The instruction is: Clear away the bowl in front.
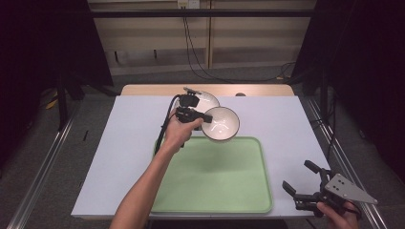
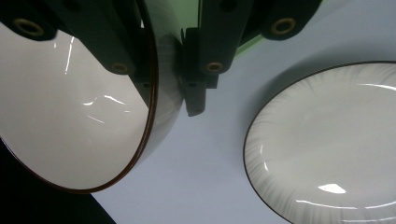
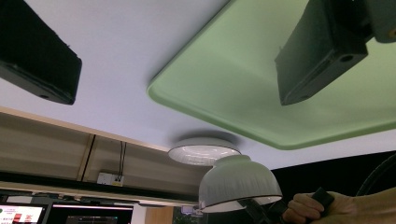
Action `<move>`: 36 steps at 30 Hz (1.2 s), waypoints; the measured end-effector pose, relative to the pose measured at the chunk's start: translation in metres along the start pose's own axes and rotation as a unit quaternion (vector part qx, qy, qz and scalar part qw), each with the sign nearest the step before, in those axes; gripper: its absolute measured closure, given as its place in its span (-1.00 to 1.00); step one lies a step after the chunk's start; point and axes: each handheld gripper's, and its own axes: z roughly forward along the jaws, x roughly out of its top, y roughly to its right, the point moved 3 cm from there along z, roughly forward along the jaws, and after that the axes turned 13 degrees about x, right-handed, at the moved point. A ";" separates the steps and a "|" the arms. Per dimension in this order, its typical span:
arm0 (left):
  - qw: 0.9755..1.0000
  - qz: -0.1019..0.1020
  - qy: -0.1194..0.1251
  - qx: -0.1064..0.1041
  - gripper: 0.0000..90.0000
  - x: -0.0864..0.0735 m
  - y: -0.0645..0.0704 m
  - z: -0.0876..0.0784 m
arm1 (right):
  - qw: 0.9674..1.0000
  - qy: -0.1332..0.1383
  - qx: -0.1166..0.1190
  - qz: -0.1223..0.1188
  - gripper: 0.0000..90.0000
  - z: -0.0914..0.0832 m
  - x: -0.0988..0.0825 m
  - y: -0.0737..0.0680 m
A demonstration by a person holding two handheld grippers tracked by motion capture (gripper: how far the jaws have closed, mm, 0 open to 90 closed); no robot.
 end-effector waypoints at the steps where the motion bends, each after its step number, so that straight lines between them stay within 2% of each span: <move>1: 1.000 0.000 -0.001 -0.002 0.82 0.000 0.003 0.002 | 1.000 0.000 0.000 0.003 -1.00 0.000 0.000 0.000; 2: 1.000 0.005 -0.005 -0.005 0.82 0.000 0.004 0.004 | 1.000 -0.002 -0.001 0.004 -1.00 0.000 0.000 0.000; 4: 1.000 0.000 -0.005 -0.009 0.82 0.000 0.008 0.007 | 1.000 0.000 0.001 0.000 -1.00 0.001 0.000 0.000; 5: 1.000 0.012 -0.013 -0.010 0.82 0.000 0.010 0.009 | 1.000 -0.002 0.002 0.001 -1.00 0.000 0.000 0.000; 7: 1.000 0.005 -0.011 -0.010 0.82 0.000 0.013 0.011 | 1.000 -0.003 0.002 0.003 -1.00 0.000 0.000 0.000; 9: 1.000 0.010 -0.014 -0.013 0.82 0.000 0.016 0.014 | 1.000 -0.001 0.001 0.005 -1.00 0.001 0.000 0.000; 10: 1.000 0.002 -0.013 -0.015 0.82 0.000 0.019 0.016 | 1.000 -0.002 0.002 0.002 -1.00 0.000 0.000 0.000; 11: 1.000 0.009 -0.016 -0.015 0.82 0.000 0.020 0.018 | 1.000 0.000 0.000 0.001 -1.00 0.000 0.000 0.000; 16: 0.999 0.019 -0.030 -0.020 0.82 0.000 0.034 0.030 | 1.000 -0.002 0.002 0.001 -1.00 0.001 0.000 0.000; 19: 0.999 0.015 -0.034 -0.034 0.82 -0.001 0.041 0.038 | 1.000 -0.002 0.002 0.005 -1.00 0.001 0.000 0.000; 23: 0.998 0.024 -0.041 -0.029 0.82 -0.001 0.050 0.047 | 1.000 -0.001 0.004 0.003 -1.00 0.000 0.000 0.000; 26: 0.998 0.027 -0.044 -0.028 0.82 0.000 0.051 0.051 | 1.000 -0.002 0.002 0.004 -1.00 0.000 0.000 0.000; 28: 0.998 0.021 -0.044 -0.033 0.82 0.000 0.052 0.054 | 1.000 0.000 0.004 0.001 -1.00 0.000 0.000 0.000; 29: 0.998 0.009 -0.043 -0.035 0.82 -0.001 0.054 0.056 | 1.000 0.000 0.004 0.000 -1.00 0.000 0.000 -0.001; 31: 0.998 0.027 -0.053 -0.032 0.82 -0.003 0.056 0.062 | 1.000 0.001 0.003 0.003 -1.00 0.001 0.000 -0.001; 34: 0.998 0.020 -0.056 -0.036 0.82 -0.004 0.059 0.066 | 1.000 0.001 0.002 0.003 -1.00 0.001 0.000 0.000; 36: 0.998 0.021 -0.060 -0.031 0.82 -0.004 0.063 0.071 | 1.000 0.000 0.004 0.004 -1.00 0.001 0.000 0.000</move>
